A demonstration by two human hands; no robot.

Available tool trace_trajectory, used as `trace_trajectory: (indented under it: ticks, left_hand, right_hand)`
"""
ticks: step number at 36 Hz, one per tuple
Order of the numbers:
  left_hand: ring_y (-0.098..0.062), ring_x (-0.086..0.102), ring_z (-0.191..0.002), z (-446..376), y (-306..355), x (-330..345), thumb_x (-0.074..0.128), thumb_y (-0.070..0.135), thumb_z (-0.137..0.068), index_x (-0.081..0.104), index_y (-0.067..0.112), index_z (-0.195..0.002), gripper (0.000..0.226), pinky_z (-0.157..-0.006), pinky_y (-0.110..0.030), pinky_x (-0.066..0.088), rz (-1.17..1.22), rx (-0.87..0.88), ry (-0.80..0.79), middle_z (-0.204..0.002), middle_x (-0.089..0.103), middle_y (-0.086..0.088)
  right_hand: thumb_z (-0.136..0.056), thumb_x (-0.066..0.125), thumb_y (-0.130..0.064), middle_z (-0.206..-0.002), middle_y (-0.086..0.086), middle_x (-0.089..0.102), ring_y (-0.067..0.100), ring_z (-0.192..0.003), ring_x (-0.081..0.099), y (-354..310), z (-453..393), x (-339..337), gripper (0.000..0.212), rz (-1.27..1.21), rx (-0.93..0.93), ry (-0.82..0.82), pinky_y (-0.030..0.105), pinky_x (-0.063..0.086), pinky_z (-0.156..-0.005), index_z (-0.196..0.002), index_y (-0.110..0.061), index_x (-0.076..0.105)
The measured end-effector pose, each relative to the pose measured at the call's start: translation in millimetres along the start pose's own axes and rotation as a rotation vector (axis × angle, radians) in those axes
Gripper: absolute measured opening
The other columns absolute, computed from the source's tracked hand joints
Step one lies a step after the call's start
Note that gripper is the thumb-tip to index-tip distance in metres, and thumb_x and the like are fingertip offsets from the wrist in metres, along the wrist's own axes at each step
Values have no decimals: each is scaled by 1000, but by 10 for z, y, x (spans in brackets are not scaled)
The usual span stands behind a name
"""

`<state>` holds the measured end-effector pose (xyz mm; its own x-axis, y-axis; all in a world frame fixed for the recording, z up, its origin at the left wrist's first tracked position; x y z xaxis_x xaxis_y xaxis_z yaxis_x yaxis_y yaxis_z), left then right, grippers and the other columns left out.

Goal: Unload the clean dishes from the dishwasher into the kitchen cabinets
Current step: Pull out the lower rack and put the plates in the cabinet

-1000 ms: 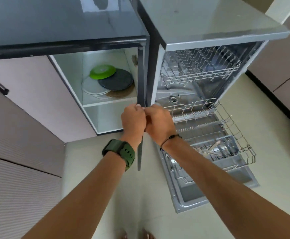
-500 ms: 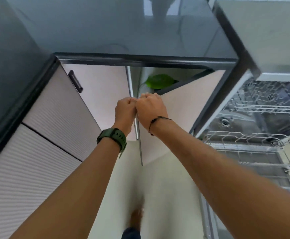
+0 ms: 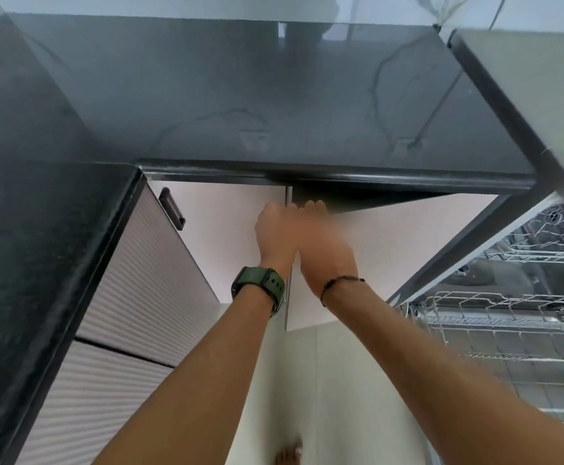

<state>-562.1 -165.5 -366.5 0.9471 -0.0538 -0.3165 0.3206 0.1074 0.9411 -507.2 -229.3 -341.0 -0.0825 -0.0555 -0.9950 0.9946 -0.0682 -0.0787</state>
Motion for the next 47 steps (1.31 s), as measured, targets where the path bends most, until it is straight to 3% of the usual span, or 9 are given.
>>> trace_trajectory:
  ticks: [7,13,20,25,28,30,35,40,47]
  left_hand:
    - [-18,52,-79,-133,44,-9,45,25,-97,53,4,-90,23,-73,-30,46,-33,-22,16,-86,56,-7]
    - [-21,60,-87,-155,20,11,46,31,-96,58,5,-92,29,-84,-34,51,-30,-84,57,-93,63,-9]
    - [-17,59,-92,60,45,88,37,23,-100,62,8,-105,30,-80,-25,48,16,-60,69,-99,64,-6]
    - [-23,54,-113,139,95,273,37,19,-99,42,13,-128,31,-94,-31,44,-123,-62,-104,-123,55,-8]
    - [-28,49,-120,106,141,352,37,16,-98,38,8,-134,37,-101,-37,42,-291,-117,-192,-131,47,-13]
    - [-30,50,-119,88,167,404,36,15,-99,38,6,-135,37,-101,-40,42,-329,-145,-245,-130,48,-16]
    - [-32,51,-115,4,123,508,40,14,-95,39,7,-133,39,-97,-43,46,-289,-174,-284,-127,48,-19]
    - [-30,35,-134,-30,74,566,37,16,-97,4,15,-150,61,-109,-42,35,-182,-193,-321,-151,25,-16]
    - [-25,33,-136,-135,14,539,35,22,-99,-3,22,-150,63,-106,-32,30,-116,-187,-370,-153,24,-8]
  right_hand:
    - [-100,29,-9,-156,18,-3,30,-145,-5,4,-150,72,58,-16,48,23,37,3,-119,-147,-2,-4]
    - [-102,24,-15,-152,16,-24,28,-142,-20,7,-137,265,63,-48,78,58,33,-14,-108,-135,-5,-28]
    - [-101,26,-29,-139,9,-40,22,-131,-33,90,-227,422,69,-52,66,121,33,-15,-110,-136,-8,-30]
    - [-100,26,-28,-151,5,-26,22,-143,-15,180,-290,456,66,109,17,171,35,-12,-112,-139,-11,-24]
    - [-92,30,-26,-154,-1,23,18,-141,26,279,-365,455,54,253,-69,234,35,16,-116,-144,-19,14]
    - [-88,21,-17,-149,0,36,18,-137,34,396,-427,465,53,280,-154,224,34,28,-112,-141,-20,21]
    - [-93,13,-12,-156,2,-19,21,-143,-17,587,-495,475,61,387,-294,19,36,-11,-115,-147,-19,-16]
    - [-98,26,-19,-156,1,-17,19,-144,-16,580,-590,445,65,369,-253,21,36,-12,-115,-148,-18,-16]
    - [-97,30,-20,-158,4,-7,19,-145,-5,509,-699,443,66,299,-161,-11,36,-6,-117,-149,-16,-11]
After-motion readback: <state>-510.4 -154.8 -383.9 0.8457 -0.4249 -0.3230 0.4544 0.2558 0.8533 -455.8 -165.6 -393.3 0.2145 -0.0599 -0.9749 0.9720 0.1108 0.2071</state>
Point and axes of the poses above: each hand's wrist, its own z-axis away from the middle knuckle, its own x-axis out of the palm, y = z × x, the point moved 5 cm from there along -z, towards the middle knuckle
